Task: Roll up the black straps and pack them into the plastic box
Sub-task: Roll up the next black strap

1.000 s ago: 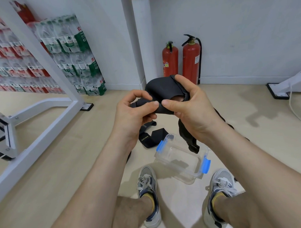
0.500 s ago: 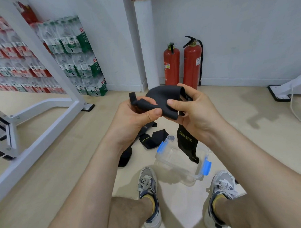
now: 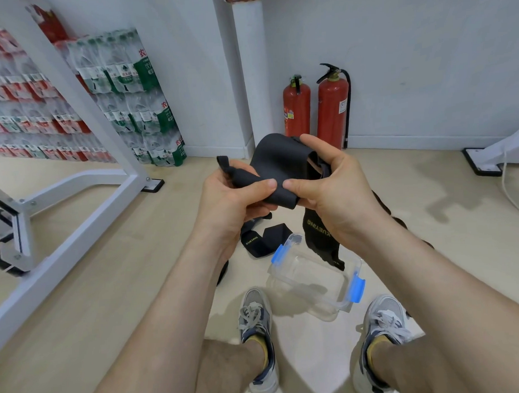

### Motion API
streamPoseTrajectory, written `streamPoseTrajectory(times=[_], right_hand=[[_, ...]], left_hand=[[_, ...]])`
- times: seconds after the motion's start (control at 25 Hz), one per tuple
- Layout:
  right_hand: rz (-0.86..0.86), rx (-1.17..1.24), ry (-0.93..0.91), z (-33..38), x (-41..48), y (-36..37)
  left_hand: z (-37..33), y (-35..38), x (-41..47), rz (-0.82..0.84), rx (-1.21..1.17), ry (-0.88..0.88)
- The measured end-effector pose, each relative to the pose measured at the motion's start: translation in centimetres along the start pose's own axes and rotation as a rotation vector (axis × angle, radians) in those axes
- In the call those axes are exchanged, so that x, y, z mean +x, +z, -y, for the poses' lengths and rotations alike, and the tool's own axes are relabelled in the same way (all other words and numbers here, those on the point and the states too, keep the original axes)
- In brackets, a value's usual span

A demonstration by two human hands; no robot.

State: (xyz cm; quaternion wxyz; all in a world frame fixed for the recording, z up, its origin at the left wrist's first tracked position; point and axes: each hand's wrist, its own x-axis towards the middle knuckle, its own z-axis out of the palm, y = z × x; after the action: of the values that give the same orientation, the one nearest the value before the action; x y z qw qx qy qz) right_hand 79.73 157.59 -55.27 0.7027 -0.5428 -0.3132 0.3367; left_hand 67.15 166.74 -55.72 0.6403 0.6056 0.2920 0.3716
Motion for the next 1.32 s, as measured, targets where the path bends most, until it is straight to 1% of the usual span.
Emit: streamPoseTrajectory(times=[0.12,0.2,0.32,0.52,0.56,0.72,0.8,0.92,1.08,1.2,1.24,1.32], right_hand=[[0.022,0.096,0.064,-0.2,0.2,-0.1],[0.072,0.105,0.092,-0.4,0.2,-0.3],[0.119,0.053,0.1,-0.5,0.3,-0.3],[0.136,0.098,0.129,-0.7,0.4,-0.2],[0.149,0.135,0.14,-0.6,0.5,-0.2],[0.233,0.322,0.202,0.0,0.6,-0.5],[0.26,0.346,0.24,0.1,0.5,-0.7],[0.256,0.309,0.234,0.0,0.2,-0.4],[0.162,0.272,0.226,0.0,0.2,-0.2],[0.146,0.288,0.239,0.1,0.0,0.0],[0.138,0.264,0.234,0.0,-0.1,0.1],[0.108,0.142,0.2,-0.1,-0.3,0.3]], left_hand=[[0.3,-0.1,0.2,-0.01,-0.01,0.029],[0.3,-0.3,0.3,0.0,0.004,0.025],[0.1,-0.8,0.3,0.021,0.018,-0.01],[-0.2,-0.6,0.1,0.033,0.059,-0.093],[-0.3,-0.8,0.1,0.065,0.019,-0.104],[-0.6,-2.2,-0.1,0.296,-0.278,-0.1],[-0.6,-2.5,0.1,0.309,-0.316,-0.072],[-0.3,-2.2,0.5,0.213,-0.249,-0.045],[-0.3,-1.7,0.6,0.107,-0.135,-0.042],[-0.3,-2.1,0.6,0.101,-0.06,-0.025],[-0.3,-2.2,0.6,0.108,-0.025,-0.016],[-0.5,-2.2,0.5,0.107,0.103,0.015]])
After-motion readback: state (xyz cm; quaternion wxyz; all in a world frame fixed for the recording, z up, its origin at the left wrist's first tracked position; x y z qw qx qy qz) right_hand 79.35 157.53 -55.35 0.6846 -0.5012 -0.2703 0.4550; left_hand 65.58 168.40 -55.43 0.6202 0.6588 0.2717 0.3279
